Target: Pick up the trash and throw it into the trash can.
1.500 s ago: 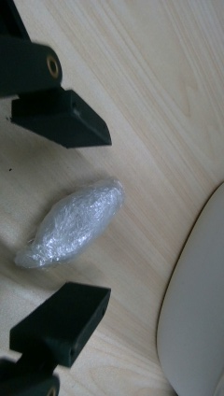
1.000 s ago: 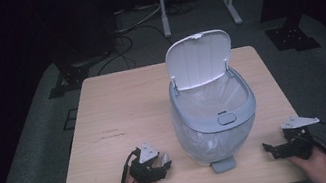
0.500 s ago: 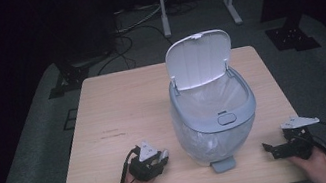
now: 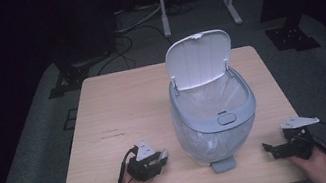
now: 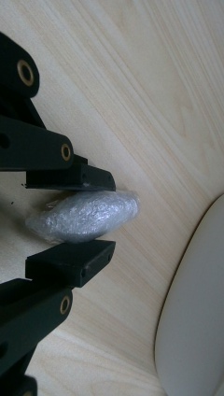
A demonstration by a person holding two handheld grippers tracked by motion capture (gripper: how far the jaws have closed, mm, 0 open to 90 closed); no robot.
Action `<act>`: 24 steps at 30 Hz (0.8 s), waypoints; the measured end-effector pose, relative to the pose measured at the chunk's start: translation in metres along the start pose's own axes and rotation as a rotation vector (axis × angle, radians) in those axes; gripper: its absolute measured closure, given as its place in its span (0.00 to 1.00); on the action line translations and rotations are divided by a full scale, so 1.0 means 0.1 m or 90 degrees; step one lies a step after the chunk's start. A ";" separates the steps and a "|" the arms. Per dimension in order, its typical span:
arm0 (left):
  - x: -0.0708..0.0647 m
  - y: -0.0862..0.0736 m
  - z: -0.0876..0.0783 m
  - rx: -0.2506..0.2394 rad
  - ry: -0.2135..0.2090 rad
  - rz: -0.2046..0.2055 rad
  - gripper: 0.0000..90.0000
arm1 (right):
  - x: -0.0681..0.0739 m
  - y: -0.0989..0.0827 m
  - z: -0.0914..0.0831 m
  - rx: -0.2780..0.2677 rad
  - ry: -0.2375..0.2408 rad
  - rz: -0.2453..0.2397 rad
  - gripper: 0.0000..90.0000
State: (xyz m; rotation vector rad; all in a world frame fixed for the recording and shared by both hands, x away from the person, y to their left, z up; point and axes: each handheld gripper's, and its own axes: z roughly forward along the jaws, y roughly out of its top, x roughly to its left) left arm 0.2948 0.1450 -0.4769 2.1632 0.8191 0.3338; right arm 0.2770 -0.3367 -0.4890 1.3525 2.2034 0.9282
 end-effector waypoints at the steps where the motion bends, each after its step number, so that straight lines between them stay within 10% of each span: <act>1: 0.01 0.00 -0.01 -0.003 -0.005 -0.003 0.72 | 0.00 0.00 0.00 0.000 0.000 0.000 0.00; 24: 0.11 0.10 -0.28 -0.068 -0.091 0.006 0.72 | 0.00 0.00 0.00 0.000 -0.001 -0.001 0.00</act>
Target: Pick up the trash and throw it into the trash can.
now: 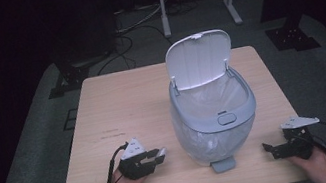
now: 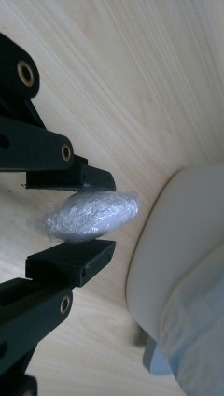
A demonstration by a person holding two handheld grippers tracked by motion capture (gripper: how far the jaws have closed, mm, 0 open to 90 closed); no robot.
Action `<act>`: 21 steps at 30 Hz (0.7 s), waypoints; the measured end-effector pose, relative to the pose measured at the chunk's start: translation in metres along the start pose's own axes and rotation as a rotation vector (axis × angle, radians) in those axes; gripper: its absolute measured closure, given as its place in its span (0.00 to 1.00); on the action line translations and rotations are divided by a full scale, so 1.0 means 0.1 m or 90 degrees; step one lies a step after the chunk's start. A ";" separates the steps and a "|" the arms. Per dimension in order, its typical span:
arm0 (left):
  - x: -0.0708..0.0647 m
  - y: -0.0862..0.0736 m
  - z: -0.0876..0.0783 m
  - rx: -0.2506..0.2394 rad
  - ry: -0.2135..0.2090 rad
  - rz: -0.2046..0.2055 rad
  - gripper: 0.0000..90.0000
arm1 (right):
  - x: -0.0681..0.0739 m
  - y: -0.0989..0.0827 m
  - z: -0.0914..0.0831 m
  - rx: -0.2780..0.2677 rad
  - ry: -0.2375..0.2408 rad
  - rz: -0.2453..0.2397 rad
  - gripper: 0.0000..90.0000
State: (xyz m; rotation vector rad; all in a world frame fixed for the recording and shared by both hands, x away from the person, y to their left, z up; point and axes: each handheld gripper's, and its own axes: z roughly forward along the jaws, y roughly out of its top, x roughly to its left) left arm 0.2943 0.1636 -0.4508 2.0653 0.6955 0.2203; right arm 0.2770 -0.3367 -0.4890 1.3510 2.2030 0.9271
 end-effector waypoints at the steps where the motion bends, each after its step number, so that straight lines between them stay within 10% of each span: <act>1: 0.00 0.01 -0.01 -0.002 -0.003 0.001 0.72 | 0.00 0.00 0.00 0.000 0.000 0.000 0.00; 21: 0.03 0.33 -0.22 -0.039 -0.082 0.032 0.72 | 0.00 0.00 0.00 0.000 0.000 0.000 0.00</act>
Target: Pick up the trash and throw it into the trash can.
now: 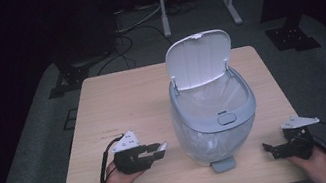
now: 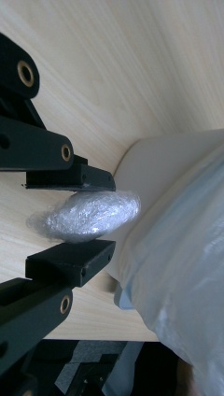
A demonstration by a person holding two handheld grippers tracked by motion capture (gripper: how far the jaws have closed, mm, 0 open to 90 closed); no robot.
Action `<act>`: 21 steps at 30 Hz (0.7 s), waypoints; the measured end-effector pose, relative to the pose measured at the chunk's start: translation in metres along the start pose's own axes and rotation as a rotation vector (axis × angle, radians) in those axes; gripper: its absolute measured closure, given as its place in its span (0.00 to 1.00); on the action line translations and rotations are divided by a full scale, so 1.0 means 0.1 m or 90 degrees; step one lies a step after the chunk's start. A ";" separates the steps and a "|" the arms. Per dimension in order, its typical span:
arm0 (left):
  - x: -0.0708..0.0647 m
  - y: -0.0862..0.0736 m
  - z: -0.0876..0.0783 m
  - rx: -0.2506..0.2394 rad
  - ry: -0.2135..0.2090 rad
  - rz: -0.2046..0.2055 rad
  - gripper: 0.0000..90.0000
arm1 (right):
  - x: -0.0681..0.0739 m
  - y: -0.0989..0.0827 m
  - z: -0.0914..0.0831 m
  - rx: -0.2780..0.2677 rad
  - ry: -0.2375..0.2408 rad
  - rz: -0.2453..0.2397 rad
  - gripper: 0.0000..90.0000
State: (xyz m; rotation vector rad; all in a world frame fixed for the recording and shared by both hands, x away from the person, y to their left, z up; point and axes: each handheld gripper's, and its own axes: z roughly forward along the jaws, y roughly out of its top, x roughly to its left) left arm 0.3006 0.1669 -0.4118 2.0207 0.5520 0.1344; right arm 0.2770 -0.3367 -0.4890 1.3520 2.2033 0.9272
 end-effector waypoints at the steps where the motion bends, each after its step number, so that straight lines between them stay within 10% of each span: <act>1: 0.00 0.02 -0.01 -0.003 -0.001 0.002 0.72 | 0.00 0.00 0.00 0.000 0.000 0.000 0.00; 21: 0.00 0.51 -0.21 -0.039 -0.034 0.037 0.72 | 0.00 0.00 0.00 0.000 0.000 0.000 0.00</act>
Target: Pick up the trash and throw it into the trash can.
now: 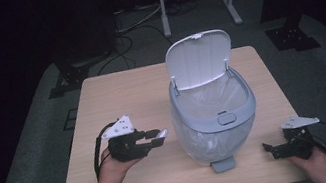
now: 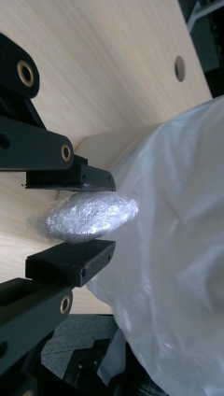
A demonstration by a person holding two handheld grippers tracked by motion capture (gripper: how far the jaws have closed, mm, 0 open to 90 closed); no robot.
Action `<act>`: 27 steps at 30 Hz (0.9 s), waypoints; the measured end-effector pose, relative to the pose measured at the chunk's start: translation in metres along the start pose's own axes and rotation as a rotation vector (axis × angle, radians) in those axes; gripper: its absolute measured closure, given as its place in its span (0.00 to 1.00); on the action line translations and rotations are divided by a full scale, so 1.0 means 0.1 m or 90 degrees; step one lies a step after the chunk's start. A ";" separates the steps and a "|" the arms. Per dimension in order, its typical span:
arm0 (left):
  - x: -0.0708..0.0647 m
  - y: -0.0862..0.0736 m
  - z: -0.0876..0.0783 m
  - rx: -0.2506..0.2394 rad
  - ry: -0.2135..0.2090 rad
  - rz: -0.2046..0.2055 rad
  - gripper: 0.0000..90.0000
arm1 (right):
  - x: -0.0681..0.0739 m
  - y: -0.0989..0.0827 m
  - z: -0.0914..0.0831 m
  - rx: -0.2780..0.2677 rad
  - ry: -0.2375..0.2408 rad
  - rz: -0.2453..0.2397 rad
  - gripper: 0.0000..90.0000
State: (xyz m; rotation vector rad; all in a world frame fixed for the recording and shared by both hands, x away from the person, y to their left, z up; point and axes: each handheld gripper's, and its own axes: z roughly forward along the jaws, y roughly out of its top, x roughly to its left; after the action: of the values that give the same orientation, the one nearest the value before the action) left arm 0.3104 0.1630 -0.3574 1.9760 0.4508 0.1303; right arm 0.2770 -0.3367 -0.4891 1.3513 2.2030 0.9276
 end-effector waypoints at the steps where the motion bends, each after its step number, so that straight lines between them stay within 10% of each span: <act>1: 0.00 0.02 -0.01 -0.001 -0.001 0.000 0.72 | 0.00 0.00 0.00 0.000 0.000 0.000 0.00; 27: -0.08 0.78 -0.20 -0.051 -0.038 0.060 0.72 | 0.00 0.00 0.00 0.000 0.000 0.000 0.00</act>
State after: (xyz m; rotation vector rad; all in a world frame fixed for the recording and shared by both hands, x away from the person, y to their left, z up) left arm 0.3173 0.1478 -0.2781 1.9167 0.3093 0.1473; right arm 0.2770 -0.3367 -0.4891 1.3508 2.2032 0.9275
